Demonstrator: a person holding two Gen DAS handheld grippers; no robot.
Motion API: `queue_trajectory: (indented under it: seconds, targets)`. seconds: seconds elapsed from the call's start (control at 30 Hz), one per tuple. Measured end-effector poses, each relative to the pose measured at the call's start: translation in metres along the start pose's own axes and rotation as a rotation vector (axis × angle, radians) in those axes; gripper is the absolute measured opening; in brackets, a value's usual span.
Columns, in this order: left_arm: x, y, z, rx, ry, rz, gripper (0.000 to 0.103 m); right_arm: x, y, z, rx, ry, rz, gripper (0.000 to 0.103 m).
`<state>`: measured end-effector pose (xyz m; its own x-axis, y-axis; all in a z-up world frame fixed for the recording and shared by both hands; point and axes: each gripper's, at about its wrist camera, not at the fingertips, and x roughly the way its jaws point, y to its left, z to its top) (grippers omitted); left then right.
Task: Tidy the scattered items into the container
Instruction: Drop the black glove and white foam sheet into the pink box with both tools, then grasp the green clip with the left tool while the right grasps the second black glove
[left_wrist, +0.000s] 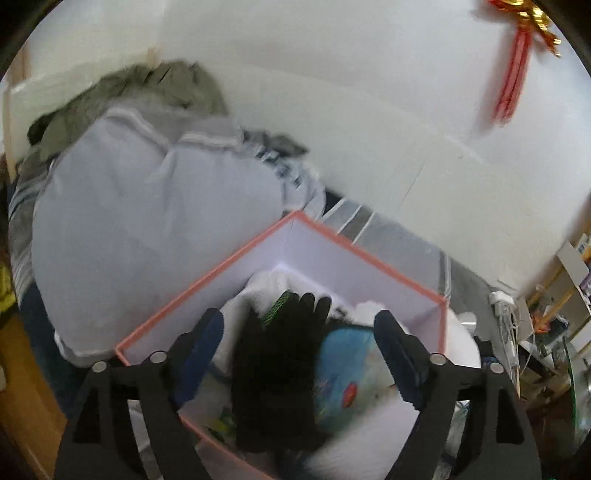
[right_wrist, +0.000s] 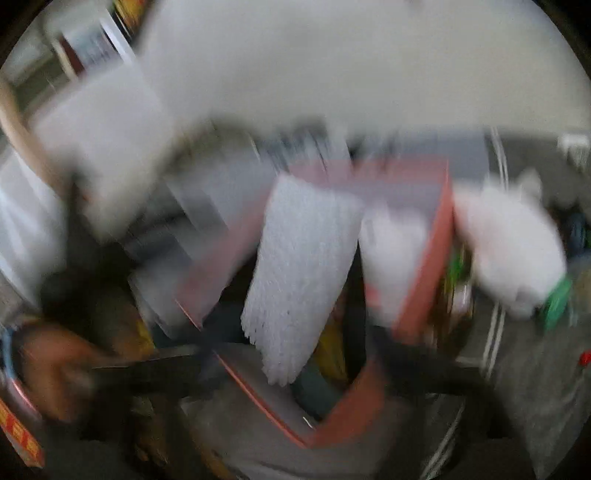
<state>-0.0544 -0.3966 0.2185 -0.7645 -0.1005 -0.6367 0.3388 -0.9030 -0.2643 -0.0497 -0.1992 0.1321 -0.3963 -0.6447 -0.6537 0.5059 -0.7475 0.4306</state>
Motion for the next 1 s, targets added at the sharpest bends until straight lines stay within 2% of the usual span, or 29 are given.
queue_trajectory:
  seconds: [0.07,0.1,0.13,0.17,0.3,0.37,0.47,0.57,0.7,0.8,0.9,0.93,1.0]
  targets:
    - [-0.002,-0.013,-0.002,0.038,-0.003,-0.038,0.085,0.027,-0.005,-0.016,-0.033,0.123,-0.068,0.100]
    - [-0.001,-0.019,-0.005,0.055,0.003,-0.054,0.085,0.030,-0.008,-0.019,-0.047,0.144,-0.088,0.100]
    - [-0.001,-0.023,-0.004,0.067,0.007,-0.063,0.085,0.026,-0.010,-0.020,-0.026,0.121,-0.118,0.100]
    - [0.000,-0.031,-0.007,0.084,0.014,-0.075,0.085,0.015,-0.014,-0.018,-0.018,0.096,-0.108,0.100]
    - [-0.002,-0.051,-0.008,0.116,0.007,-0.105,0.085,-0.048,-0.041,-0.006,0.076,-0.052,-0.015,0.100]
    - [-0.001,-0.066,-0.013,0.147,0.017,-0.145,0.085,-0.087,-0.063,-0.003,0.142,-0.144,0.008,0.100]
    - [0.003,-0.101,-0.028,0.244,0.060,-0.214,0.085,-0.137,-0.102,-0.004,0.257,-0.264,0.003,0.100]
    - [0.012,-0.149,-0.055,0.400,0.135,-0.259,0.085,-0.171,-0.149,-0.012,0.406,-0.342,-0.007,0.100]
    - [0.038,-0.213,-0.101,0.614,0.198,-0.245,0.085,-0.192,-0.220,-0.038,0.683,-0.375,0.050,0.100]
    - [0.062,-0.254,-0.136,0.746,0.256,-0.231,0.085,-0.196,-0.254,-0.055,0.815,-0.384,0.089,0.100]
    - [0.083,-0.271,-0.155,0.754,0.331,-0.199,0.085,-0.196,-0.278,-0.062,0.855,-0.382,0.084,0.098]
    - [0.087,-0.272,-0.157,0.736,0.345,-0.206,0.085,-0.192,-0.284,-0.063,0.863,-0.375,0.079,0.091]
    - [0.094,-0.274,-0.156,0.682,0.368,-0.221,0.085,-0.180,-0.303,-0.061,0.867,-0.354,0.052,0.083]
